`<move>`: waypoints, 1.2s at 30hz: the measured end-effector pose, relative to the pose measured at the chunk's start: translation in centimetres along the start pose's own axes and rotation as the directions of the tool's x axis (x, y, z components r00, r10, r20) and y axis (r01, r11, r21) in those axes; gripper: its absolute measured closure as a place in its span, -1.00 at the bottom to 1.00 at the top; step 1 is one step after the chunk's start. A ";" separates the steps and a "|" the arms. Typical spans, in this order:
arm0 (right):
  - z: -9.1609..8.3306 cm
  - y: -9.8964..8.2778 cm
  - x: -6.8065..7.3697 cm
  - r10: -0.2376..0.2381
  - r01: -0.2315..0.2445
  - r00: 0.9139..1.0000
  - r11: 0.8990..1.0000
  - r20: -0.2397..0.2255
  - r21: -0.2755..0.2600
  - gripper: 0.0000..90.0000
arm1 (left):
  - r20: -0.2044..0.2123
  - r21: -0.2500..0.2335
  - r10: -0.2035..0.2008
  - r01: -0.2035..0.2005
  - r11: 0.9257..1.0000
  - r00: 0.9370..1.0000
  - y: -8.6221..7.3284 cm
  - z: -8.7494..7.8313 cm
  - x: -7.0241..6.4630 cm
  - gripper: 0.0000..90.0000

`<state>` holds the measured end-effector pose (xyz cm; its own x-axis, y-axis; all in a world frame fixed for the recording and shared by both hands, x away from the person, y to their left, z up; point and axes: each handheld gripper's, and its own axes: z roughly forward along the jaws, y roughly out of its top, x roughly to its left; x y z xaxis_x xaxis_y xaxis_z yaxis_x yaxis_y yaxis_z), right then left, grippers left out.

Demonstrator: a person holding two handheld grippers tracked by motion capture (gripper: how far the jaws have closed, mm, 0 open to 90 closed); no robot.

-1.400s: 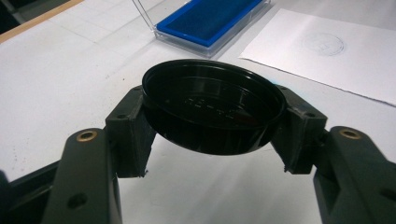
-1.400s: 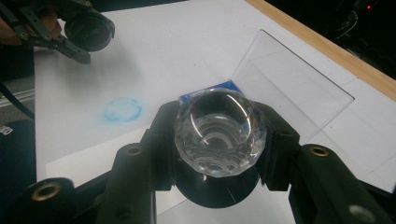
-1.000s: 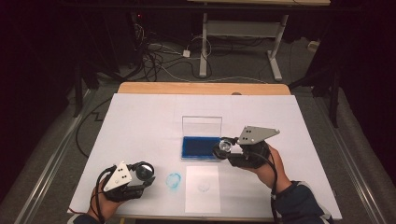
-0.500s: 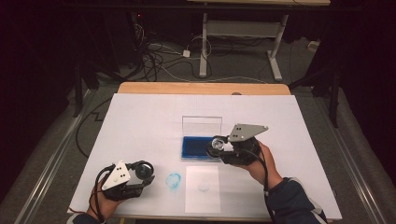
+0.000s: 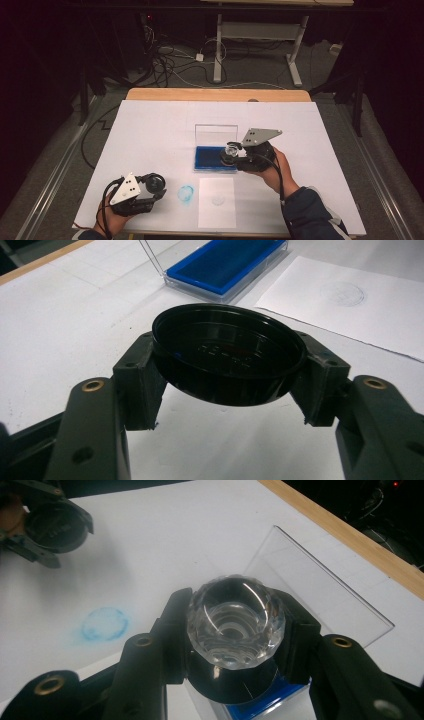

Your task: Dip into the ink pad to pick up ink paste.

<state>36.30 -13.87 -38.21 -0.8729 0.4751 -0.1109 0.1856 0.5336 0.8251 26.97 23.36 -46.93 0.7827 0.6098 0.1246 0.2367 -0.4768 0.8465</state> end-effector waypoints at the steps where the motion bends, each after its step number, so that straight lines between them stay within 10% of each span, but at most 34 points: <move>1: 0.1 0.0 -0.1 0.004 -0.004 1.000 1.000 0.005 0.004 0.25 | 0.000 0.003 -0.004 0.004 1.000 1.000 0.0 0.1 0.1 -0.19; 36: 7.8 -1.7 -2.5 0.102 -0.104 0.994 0.989 0.030 0.101 0.25 | -0.001 -0.013 0.007 -0.007 1.000 1.000 0.3 0.0 0.0 -0.19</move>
<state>41.66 -10.57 -43.67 -0.8356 0.5476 -0.0429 0.3204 0.5492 0.7718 27.06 23.26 -46.71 0.7835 0.6075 0.1310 0.2240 -0.4728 0.8522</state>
